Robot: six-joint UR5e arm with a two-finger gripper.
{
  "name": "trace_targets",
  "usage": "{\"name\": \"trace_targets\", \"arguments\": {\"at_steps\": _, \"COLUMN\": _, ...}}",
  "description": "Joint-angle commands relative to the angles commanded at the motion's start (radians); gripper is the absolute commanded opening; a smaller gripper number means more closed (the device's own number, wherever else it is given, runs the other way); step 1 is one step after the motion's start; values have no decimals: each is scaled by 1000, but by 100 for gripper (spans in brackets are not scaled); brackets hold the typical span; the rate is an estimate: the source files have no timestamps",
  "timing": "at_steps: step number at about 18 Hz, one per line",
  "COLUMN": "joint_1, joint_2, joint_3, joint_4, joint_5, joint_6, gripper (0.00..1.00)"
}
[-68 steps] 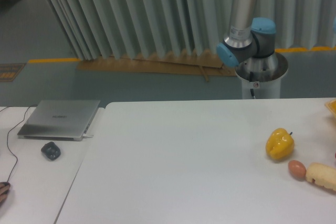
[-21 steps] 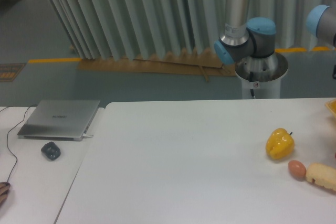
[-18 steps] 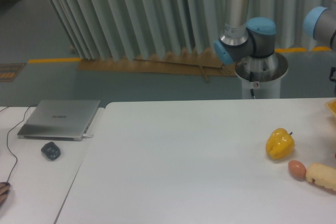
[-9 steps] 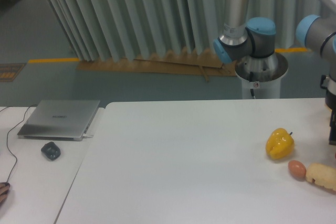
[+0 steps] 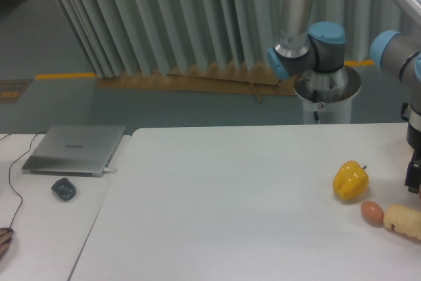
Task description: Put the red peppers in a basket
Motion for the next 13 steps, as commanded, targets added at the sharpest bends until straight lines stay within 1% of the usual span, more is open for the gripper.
{"name": "trace_targets", "arguments": {"at_steps": 4, "joint_1": 3, "joint_2": -6, "joint_3": 2, "joint_4": 0, "joint_5": 6, "joint_6": 11, "gripper": 100}}
{"name": "trace_targets", "arguments": {"at_steps": 7, "joint_1": 14, "joint_2": -17, "joint_3": -2, "joint_4": 2, "joint_5": 8, "joint_6": 98, "gripper": 100}}
{"name": "trace_targets", "arguments": {"at_steps": 10, "joint_1": 41, "joint_2": -29, "joint_3": 0, "joint_4": 3, "joint_5": 6, "joint_6": 146, "gripper": 100}}
{"name": "trace_targets", "arguments": {"at_steps": 13, "joint_1": 43, "joint_2": -49, "joint_3": 0, "joint_4": 12, "joint_5": 6, "joint_6": 210, "gripper": 100}}
